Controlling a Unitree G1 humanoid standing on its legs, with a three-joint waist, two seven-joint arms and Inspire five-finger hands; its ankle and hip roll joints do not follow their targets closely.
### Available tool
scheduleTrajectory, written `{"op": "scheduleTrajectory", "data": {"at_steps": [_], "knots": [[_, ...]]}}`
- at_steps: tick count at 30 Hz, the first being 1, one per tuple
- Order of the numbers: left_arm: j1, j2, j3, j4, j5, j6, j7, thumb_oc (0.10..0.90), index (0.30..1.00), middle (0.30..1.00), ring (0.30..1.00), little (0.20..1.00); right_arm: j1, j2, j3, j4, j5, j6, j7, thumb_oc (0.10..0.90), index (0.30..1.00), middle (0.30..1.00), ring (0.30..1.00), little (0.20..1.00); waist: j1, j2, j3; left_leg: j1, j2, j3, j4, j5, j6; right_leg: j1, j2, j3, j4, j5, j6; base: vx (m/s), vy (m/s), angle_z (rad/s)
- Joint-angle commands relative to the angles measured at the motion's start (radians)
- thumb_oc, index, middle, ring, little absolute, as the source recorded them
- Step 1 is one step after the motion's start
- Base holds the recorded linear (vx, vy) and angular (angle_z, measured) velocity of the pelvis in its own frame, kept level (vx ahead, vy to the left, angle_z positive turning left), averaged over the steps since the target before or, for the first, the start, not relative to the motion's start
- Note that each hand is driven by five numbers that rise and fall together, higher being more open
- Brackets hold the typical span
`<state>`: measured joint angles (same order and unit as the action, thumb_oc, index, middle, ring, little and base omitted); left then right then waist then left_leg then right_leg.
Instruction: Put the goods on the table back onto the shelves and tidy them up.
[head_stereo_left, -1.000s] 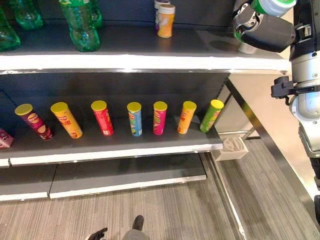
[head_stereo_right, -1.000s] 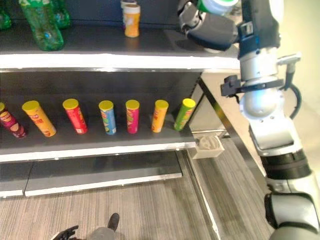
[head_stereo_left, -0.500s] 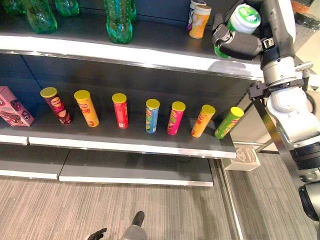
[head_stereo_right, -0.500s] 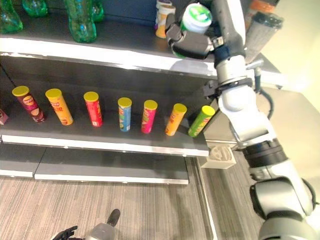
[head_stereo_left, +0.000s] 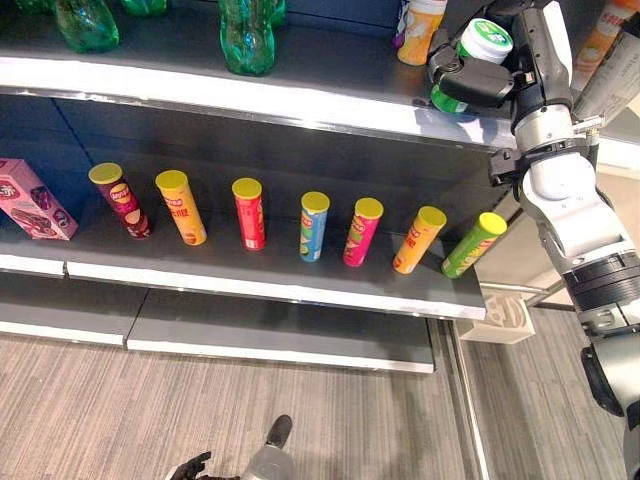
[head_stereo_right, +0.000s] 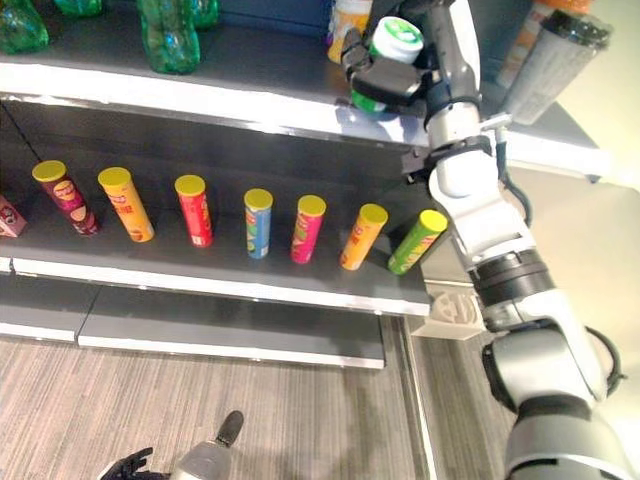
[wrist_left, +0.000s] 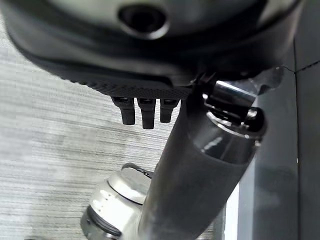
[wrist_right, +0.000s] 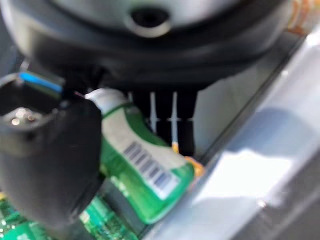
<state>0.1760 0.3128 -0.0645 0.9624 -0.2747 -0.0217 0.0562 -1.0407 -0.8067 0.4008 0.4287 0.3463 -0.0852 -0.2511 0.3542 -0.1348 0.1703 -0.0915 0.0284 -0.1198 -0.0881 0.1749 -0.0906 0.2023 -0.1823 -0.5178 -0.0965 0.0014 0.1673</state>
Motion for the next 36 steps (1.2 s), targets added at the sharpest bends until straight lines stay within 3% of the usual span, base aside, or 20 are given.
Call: {"op": "scheduleTrajectory", "data": {"at_steps": [1, 12, 26, 27, 36], "knots": [[-0.013, 0.065, -0.040, 0.009, -0.022, -0.038, 0.023, 0.800, 0.900, 0.900, 0.900, 0.900, -0.164, -0.075, 0.045, 0.042, 0.042, -0.057, -0.036, 0.400, 0.300, 0.300, 0.300, 0.300, 0.027, -0.019, -0.078, 0.019, 0.019, -0.013, 0.001, -0.112, -0.032, -0.042, -0.033, -0.010, 0.042, -0.006, 0.024, 0.00, 0.000, 0.00], [-0.020, 0.088, -0.037, -0.007, -0.043, -0.033, 0.025, 0.800, 0.900, 0.900, 0.900, 0.900, -0.219, -0.048, 0.051, 0.132, 0.087, -0.060, -0.058, 0.400, 0.300, 0.300, 0.300, 0.300, 0.048, -0.074, -0.047, 0.010, 0.020, -0.012, 0.001, -0.120, -0.024, -0.069, -0.035, 0.002, 0.051, 0.003, 0.027, 0.00, 0.000, 0.00], [-0.015, 0.097, -0.035, 0.013, -0.049, -0.031, 0.028, 0.800, 0.900, 0.900, 0.900, 0.900, -0.273, 0.011, 0.079, 0.194, 0.093, -0.055, -0.062, 0.400, 0.300, 0.300, 0.300, 0.300, 0.047, -0.095, -0.038, 0.016, 0.019, -0.005, 0.001, -0.128, -0.021, -0.077, -0.033, 0.009, 0.049, 0.015, 0.027, 0.00, 0.000, 0.00], [-0.016, 0.098, -0.034, 0.010, -0.051, -0.032, 0.029, 0.800, 0.900, 0.900, 0.900, 0.900, -0.274, 0.019, 0.077, 0.196, 0.095, -0.055, -0.063, 0.800, 0.900, 0.900, 0.900, 0.900, 0.047, -0.095, -0.039, 0.016, 0.020, -0.004, 0.001, -0.129, -0.021, -0.078, -0.033, 0.009, 0.048, 0.016, 0.028, 0.00, 0.000, 0.00], [-0.013, 0.091, -0.040, 0.057, -0.027, -0.023, 0.024, 0.800, 0.900, 0.900, 0.900, 0.900, -0.280, 0.014, 0.068, 0.191, 0.082, -0.050, -0.070, 0.800, 0.900, 0.900, 0.900, 0.900, 0.036, -0.075, -0.059, 0.025, 0.024, -0.005, 0.001, -0.134, -0.022, -0.068, -0.033, 0.010, 0.043, 0.020, 0.030, 0.00, 0.000, 0.00]]}}
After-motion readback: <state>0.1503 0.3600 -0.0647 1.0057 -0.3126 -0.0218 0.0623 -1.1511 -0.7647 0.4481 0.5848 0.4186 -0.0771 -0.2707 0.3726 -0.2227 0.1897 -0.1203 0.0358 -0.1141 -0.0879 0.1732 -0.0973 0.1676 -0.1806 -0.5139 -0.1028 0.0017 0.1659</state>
